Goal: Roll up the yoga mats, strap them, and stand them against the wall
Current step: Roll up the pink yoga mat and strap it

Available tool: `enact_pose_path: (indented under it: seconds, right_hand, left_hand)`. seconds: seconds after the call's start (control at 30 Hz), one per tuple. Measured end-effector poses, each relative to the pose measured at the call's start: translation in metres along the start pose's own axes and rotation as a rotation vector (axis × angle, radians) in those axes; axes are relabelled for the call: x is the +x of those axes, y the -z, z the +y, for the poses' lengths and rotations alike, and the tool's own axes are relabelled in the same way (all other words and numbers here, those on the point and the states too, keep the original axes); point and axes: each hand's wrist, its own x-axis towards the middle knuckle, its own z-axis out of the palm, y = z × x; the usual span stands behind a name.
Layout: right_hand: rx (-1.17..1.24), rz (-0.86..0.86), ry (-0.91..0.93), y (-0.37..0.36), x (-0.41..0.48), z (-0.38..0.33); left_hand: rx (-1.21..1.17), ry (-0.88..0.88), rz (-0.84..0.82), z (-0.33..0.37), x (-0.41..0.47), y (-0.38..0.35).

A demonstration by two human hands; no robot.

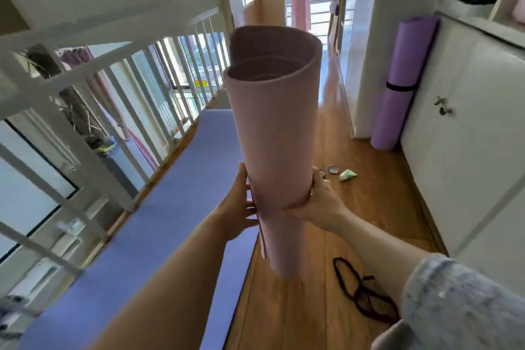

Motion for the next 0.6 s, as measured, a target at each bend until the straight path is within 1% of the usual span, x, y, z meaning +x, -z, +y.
enact_pose_path:
  seconds: [0.07, 0.2, 0.27, 0.33, 0.4, 0.47, 0.5, 0.53, 0.6]
  right_hand:
    - [-0.024, -0.045, -0.003, -0.001, 0.012, 0.015]
    - [-0.212, -0.117, -0.036, -0.005, 0.02, 0.044]
    - [-0.185, -0.105, -0.029, -0.006, 0.022, 0.049]
    - [-0.145, -0.088, -0.017, -0.004, 0.027, 0.048]
    - [-0.128, -0.158, -0.076, 0.001, 0.032, 0.047]
    - [-0.056, -0.293, -0.187, 0.012, 0.036, 0.038]
    - [0.024, -0.336, -0.209, 0.019, 0.037, 0.032]
    - [0.129, -0.345, -0.229, 0.025, 0.038, 0.026]
    - [0.335, -0.285, -0.278, 0.037, 0.038, 0.013]
  left_hand:
    - [0.002, 0.016, -0.014, -0.005, 0.014, 0.0]
    - [0.009, 0.083, -0.034, -0.023, 0.034, -0.001]
    - [0.004, 0.103, -0.022, -0.025, 0.043, 0.001]
    - [0.061, 0.135, 0.003, -0.021, 0.049, 0.005]
    - [0.179, 0.18, 0.013, -0.015, 0.052, 0.007]
    - [0.27, 0.21, 0.015, -0.008, 0.052, 0.008]
    - [0.289, 0.213, 0.016, -0.005, 0.051, 0.009]
    - [0.304, 0.208, 0.015, -0.003, 0.049, 0.009]
    - [0.318, 0.182, 0.013, -0.002, 0.044, 0.01]
